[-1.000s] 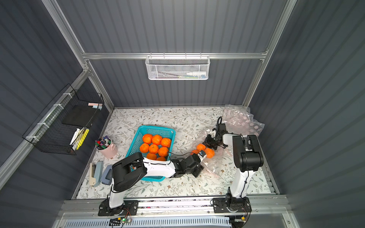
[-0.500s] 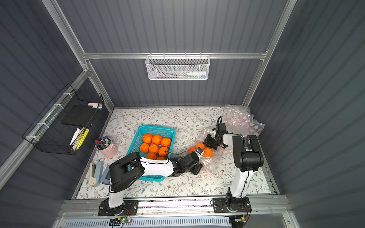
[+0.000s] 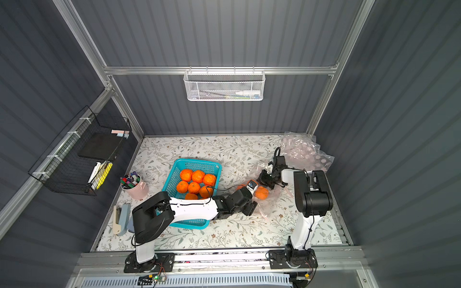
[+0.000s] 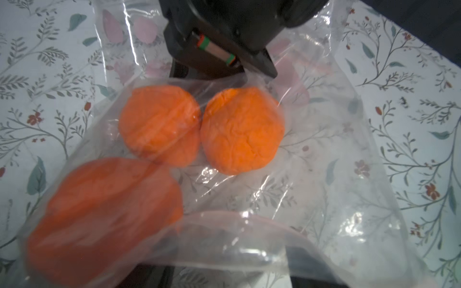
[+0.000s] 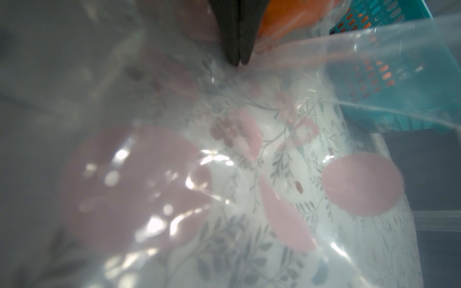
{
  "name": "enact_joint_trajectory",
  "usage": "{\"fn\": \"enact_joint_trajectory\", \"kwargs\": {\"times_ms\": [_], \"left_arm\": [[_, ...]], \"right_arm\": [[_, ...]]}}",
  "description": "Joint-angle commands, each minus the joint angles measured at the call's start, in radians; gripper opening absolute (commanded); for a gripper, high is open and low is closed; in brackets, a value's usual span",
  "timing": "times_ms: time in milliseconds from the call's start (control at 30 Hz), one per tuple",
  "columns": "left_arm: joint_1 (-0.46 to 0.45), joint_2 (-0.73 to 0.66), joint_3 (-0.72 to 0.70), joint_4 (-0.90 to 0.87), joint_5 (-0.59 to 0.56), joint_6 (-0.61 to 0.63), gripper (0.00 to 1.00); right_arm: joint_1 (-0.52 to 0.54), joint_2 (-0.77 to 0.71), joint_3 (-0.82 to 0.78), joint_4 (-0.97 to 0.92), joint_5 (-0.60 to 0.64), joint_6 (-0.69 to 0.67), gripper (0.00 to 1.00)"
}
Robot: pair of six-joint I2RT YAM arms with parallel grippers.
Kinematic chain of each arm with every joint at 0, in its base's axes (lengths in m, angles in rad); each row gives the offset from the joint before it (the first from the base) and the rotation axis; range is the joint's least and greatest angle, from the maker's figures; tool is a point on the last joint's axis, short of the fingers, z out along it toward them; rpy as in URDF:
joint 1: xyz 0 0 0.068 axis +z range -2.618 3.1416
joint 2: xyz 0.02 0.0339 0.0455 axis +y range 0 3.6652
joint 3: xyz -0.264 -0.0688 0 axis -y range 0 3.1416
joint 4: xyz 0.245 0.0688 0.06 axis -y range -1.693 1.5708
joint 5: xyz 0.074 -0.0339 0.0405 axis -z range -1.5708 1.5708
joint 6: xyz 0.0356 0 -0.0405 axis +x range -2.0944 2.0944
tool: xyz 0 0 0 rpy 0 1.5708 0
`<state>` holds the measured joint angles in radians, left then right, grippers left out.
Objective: Open the zip-top bag and take out the orange
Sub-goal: Adjust the zipper food storage bag at the center of the board.
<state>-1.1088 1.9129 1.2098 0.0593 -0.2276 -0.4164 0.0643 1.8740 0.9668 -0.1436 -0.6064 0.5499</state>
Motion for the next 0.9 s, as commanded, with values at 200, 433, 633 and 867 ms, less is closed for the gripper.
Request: {"fn": "enact_joint_trajectory", "kwargs": {"times_ms": [200, 433, 633, 867], "left_arm": [[0.021, -0.024, 0.054, -0.108, -0.087, 0.017, 0.75], [0.055, 0.001, 0.105, -0.124, -0.112, 0.023, 0.78], [0.076, 0.038, 0.121, -0.143, -0.122, 0.026, 0.81], [0.084, 0.048, 0.119, -0.156, -0.104, 0.024, 0.81]], "right_arm": [[0.002, 0.027, -0.02, -0.043, 0.021, -0.001, 0.02], [0.003, 0.03, -0.017, -0.048, 0.023, -0.002, 0.02], [0.002, 0.036, -0.014, -0.047, 0.02, -0.003, 0.02], [0.002, 0.04, -0.008, -0.051, 0.02, -0.005, 0.02]]}}
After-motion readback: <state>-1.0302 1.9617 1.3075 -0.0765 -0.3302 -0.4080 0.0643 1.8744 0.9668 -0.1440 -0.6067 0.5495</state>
